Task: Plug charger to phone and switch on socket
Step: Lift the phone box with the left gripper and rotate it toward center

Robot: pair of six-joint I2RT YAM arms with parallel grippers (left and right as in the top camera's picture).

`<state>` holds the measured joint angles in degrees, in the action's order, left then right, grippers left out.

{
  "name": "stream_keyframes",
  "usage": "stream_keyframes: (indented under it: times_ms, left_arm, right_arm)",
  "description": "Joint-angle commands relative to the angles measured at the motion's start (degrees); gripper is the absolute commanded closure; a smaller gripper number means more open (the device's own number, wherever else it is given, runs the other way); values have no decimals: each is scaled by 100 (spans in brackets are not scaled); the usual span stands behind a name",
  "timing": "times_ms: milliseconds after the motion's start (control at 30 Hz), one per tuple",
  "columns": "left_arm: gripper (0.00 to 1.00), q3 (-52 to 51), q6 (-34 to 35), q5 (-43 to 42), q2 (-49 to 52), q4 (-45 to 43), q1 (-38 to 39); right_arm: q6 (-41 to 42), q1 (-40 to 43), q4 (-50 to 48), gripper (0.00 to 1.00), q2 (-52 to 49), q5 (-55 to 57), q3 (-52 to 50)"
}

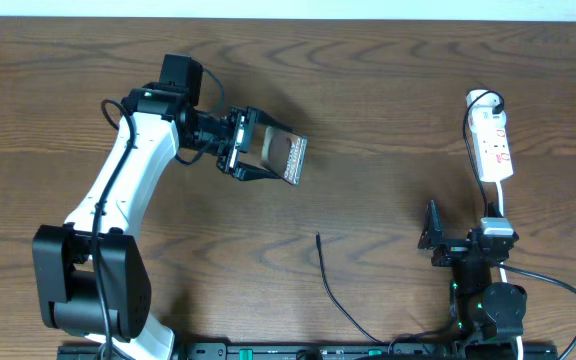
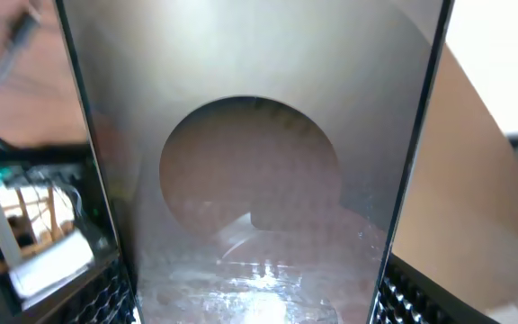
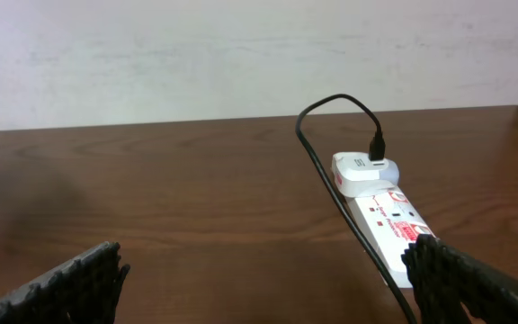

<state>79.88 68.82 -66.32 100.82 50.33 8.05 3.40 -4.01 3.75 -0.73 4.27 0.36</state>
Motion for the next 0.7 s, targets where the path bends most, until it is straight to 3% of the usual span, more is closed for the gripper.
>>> stream_keyframes:
  times_ms: [0, 467, 667]
  left_arm:
    - [93, 179, -15, 1091, -188, -4, 0]
    - [92, 173, -13, 5318, -188, 562, 2]
    - [93, 173, -15, 5829, -188, 828, 2]
  right_arm:
    - [-70, -33, 26, 1, 9, -33, -4]
    - [-70, -33, 26, 1, 9, -33, -4]
    - [-70, -33, 26, 1, 9, -33, -4]
